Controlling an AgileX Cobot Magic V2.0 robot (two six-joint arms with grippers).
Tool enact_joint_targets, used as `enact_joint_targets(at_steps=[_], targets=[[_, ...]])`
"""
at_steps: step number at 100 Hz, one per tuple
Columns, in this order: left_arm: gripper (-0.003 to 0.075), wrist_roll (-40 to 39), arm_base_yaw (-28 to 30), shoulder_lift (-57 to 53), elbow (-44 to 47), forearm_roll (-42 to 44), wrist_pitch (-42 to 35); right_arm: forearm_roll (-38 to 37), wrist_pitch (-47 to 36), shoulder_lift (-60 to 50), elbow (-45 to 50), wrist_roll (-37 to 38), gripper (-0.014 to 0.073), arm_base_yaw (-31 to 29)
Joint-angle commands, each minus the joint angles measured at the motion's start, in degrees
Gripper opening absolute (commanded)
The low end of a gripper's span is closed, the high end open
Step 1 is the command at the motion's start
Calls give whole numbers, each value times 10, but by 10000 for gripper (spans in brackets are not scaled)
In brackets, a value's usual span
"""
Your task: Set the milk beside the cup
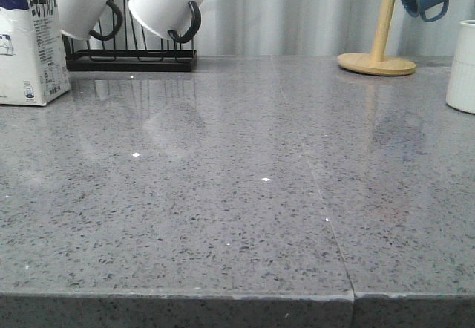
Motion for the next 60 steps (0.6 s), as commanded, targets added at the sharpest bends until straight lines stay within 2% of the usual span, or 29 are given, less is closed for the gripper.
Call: enact_joint_targets(at_steps=[1, 12, 19, 36, 43, 50, 60], targets=[[-20, -3, -5, -17, 34, 0, -45, 11, -17, 48, -52, -3, -66, 0], [-20, -3, -5, -17, 34, 0, -45, 17, -10, 106, -86, -3, -60, 0], [-20, -3, -5, -17, 34, 0, -45, 17, -21, 141, -96, -3, -8, 0], [-20, -3, -5, -17, 34, 0, -45, 17, -109, 217, -96, -3, 298, 0], [-20, -3, -5, -17, 34, 0, -45, 17, -147, 250, -96, -3, 388, 0], [-20, -3, -5, -17, 34, 0, -45, 17, -185, 284, -96, -3, 423, 0], [-20, -3, -5, -17, 34, 0, -45, 17, -246, 337, -96, -3, 425, -4]])
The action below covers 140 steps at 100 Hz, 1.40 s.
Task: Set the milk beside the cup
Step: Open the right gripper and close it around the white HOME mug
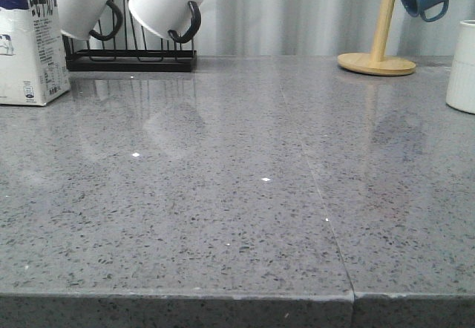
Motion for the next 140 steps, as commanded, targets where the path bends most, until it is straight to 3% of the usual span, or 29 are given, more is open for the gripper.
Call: enact_joint_targets(at_steps=[1, 33, 67, 122, 129, 140], targets=[[-20, -3, -5, -17, 34, 0, -45, -1, -106, 42, -22, -3, 425, -6], [-20, -3, -5, -17, 34, 0, -45, -1, -313, 207, -22, -3, 425, -107], [-20, -3, -5, -17, 34, 0, -45, -1, -512, 389, -28, -4, 425, -132], [-20, -3, -5, -17, 34, 0, -45, -2, -514, 553, -166, -4, 415, -132], [-20, -3, -5, -17, 34, 0, -45, -2, -504, 562, -178, -4, 370, -132], [-20, -3, -5, -17, 34, 0, -45, -15, -485, 568, -189, -4, 205, -132]])
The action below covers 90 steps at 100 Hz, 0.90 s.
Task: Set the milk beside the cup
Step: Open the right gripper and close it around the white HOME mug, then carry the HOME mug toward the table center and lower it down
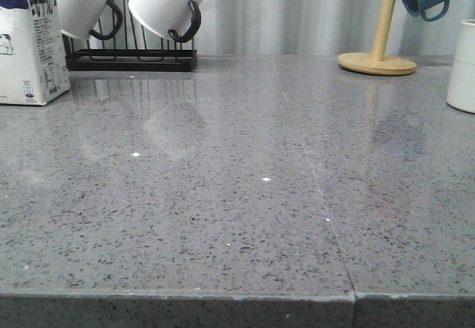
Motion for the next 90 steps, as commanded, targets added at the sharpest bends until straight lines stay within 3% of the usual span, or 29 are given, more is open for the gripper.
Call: enact_joint_targets(at_steps=[1, 13, 25, 49, 90], targets=[[-20, -3, -5, -17, 34, 0, -45, -15, -27, -14, -22, -4, 182, -4], [-20, -3, -5, -17, 34, 0, -45, -26, -18, -14, -22, -4, 16, -4], [-20, -3, -5, -17, 34, 0, -45, -40, -18, -16, -22, -4, -68, -4], [-20, -3, -5, -17, 34, 0, -45, -58, -19, -68, -22, -3, -66, 43], [-20, -3, -5, -17, 34, 0, -45, -60, -19, -64, -72, -3, -66, 253]])
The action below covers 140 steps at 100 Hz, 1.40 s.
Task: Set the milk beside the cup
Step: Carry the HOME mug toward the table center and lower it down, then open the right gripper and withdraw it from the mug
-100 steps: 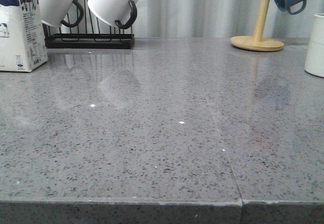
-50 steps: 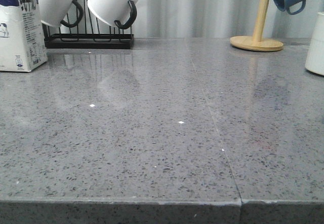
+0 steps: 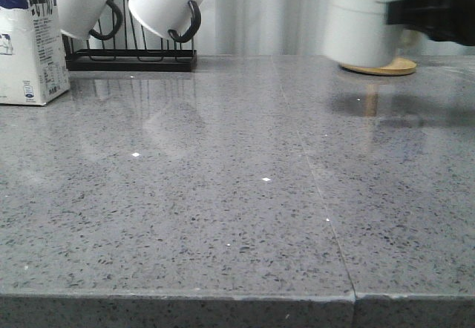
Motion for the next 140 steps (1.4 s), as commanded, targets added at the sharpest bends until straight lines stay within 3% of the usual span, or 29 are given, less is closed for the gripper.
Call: enact_joint_targets(at_steps=[1, 30, 76, 107, 140], targets=[[-20, -3, -5, -17, 34, 0, -45, -2, -47, -6, -33, -3, -66, 28], [-20, -3, -5, -17, 34, 0, -45, -2, -45, 71, -85, -3, -66, 93], [-20, -3, -5, -17, 34, 0, -45, -2, -33, 109, -89, -3, -60, 95], [-20, -3, -5, -17, 34, 0, -45, -1, -21, 105, -84, -3, 279, 95], [-20, -3, -5, -17, 34, 0, -45, -1, -17, 20, -21, -3, 290, 95]])
